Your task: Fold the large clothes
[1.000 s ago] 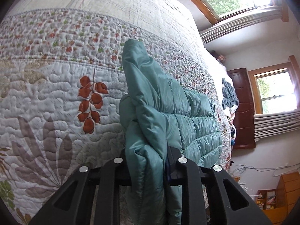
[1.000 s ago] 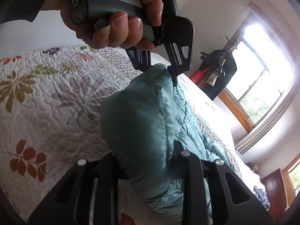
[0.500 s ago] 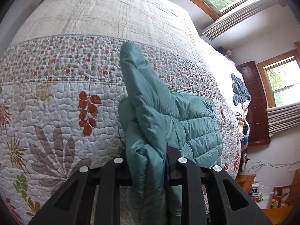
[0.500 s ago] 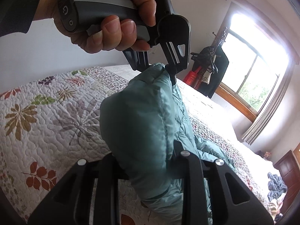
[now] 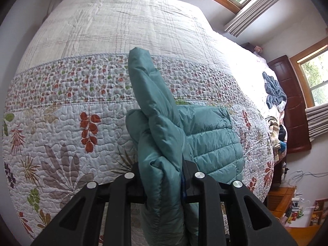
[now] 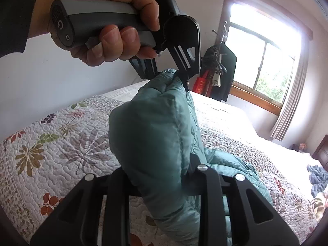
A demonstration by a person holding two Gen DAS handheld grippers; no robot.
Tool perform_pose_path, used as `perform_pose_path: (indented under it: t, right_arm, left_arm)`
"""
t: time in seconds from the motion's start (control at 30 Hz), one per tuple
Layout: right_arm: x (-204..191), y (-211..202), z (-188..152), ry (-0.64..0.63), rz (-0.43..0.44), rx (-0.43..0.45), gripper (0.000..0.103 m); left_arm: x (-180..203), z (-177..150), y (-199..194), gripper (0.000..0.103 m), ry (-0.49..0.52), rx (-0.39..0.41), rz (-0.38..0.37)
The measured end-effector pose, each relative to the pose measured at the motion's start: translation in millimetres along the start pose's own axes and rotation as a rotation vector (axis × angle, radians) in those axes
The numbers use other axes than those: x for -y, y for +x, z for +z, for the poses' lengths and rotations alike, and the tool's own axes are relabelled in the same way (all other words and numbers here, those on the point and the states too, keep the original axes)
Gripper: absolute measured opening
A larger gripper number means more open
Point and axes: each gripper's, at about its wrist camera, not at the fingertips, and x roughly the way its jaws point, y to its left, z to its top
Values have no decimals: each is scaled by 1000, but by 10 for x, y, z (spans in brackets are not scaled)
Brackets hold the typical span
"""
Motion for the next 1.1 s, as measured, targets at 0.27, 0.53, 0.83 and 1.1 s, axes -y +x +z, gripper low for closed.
perform_pose_path:
  t: [0.27, 0.53, 0.83, 1.1]
  right_arm:
    - [409, -126, -127, 108, -12, 20, 24]
    - [883, -226, -344, 270, 18, 8, 24]
    - [1280, -270, -642, 400, 34, -17, 24]
    - [1637, -227, -1014, 569, 59, -48, 24]
  left_arm:
    - [617, 68, 124, 22, 61, -18, 82]
    - [1146, 83, 341, 23, 114, -37, 141]
    - [1631, 71, 734, 24, 162, -67, 178]
    - [1991, 37, 1257, 27, 191, -107, 177]
